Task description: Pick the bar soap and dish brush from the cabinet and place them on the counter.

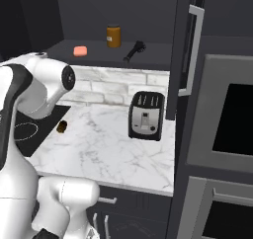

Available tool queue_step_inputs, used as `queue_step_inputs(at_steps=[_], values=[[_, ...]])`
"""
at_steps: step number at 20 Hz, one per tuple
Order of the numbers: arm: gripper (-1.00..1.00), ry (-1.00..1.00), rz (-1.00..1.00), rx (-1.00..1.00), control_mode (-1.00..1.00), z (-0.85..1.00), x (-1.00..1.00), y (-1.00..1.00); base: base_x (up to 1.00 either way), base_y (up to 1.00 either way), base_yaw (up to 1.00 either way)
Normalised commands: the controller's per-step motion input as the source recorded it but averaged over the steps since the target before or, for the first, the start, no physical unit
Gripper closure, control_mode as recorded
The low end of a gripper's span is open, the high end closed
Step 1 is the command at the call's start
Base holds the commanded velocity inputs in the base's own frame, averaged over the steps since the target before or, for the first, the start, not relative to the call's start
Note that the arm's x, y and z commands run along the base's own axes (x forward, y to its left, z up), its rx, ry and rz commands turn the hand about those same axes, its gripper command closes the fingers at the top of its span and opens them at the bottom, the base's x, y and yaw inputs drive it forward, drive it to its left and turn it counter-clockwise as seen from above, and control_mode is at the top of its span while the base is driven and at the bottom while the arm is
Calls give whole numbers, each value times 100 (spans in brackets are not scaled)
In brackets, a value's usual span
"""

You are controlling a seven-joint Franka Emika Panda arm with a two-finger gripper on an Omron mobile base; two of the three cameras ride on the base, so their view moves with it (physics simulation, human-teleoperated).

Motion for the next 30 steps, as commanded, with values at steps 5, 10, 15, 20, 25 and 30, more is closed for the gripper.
queue_step_inputs(at_steps=[5, 10, 15, 20, 25, 30], values=[[-100, 0, 17, -2, -100, -10, -3, 70, 0, 0, 0], [-100, 0, 18, -3, -100, -20, -3, 77, 0, 0, 0], [-100, 0, 16, -4, -100, -28, 0, 85, 0, 0, 0], [-100, -5, 7, -5, -100, -32, 0, 80, 0, 0, 0], [-100, -6, 2, -6, -100, -30, 0, 70, 0, 0, 0], [-100, -8, 0, -4, -100, -24, 1, 54, 0, 0, 0]])
